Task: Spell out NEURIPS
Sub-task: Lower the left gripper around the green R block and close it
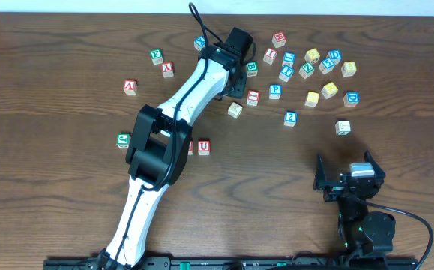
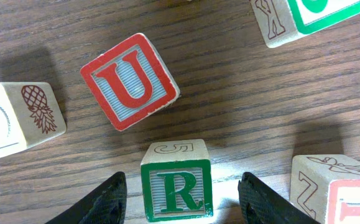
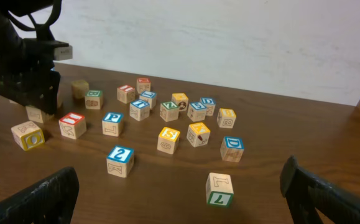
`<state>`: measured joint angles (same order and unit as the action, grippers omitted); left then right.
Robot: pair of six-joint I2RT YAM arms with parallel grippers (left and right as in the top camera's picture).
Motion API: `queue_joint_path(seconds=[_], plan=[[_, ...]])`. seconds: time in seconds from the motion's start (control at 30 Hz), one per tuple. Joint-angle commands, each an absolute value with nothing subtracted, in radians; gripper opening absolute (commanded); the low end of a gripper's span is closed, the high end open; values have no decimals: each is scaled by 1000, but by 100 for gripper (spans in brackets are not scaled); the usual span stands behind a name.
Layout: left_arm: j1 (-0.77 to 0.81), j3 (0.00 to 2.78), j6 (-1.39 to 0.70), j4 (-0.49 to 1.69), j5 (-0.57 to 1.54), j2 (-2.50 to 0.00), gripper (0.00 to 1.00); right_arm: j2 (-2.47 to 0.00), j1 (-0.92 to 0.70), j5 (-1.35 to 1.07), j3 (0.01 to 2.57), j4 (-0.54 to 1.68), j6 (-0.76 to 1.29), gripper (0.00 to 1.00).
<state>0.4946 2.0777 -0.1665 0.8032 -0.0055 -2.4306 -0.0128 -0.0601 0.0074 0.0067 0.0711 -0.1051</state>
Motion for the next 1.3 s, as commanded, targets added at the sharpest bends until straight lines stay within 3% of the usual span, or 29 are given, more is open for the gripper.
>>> queue_joint_path(seconds=[0.0,0.7,0.77,1.0,1.1,1.27], plan=[[494,2098,-150,801,-19,-2448,57,-11,-51,8,6,76,-91,99],[494,2099,-150,795,-19,-2465,56,-11,-51,8,6,76,-90,99],[494,2099,-150,798,-19,-2465,47,-11,-51,8,6,75,-90,99],[494,2099,-150,806,-19,-2465,47,-11,-51,8,6,76,-90,99],[494,2099,-150,806,-19,-2465,41,-11,-51,8,6,76,-90,99],[494,2099,-150,806,-19,-2465,39,-11,-51,8,6,76,-91,99]])
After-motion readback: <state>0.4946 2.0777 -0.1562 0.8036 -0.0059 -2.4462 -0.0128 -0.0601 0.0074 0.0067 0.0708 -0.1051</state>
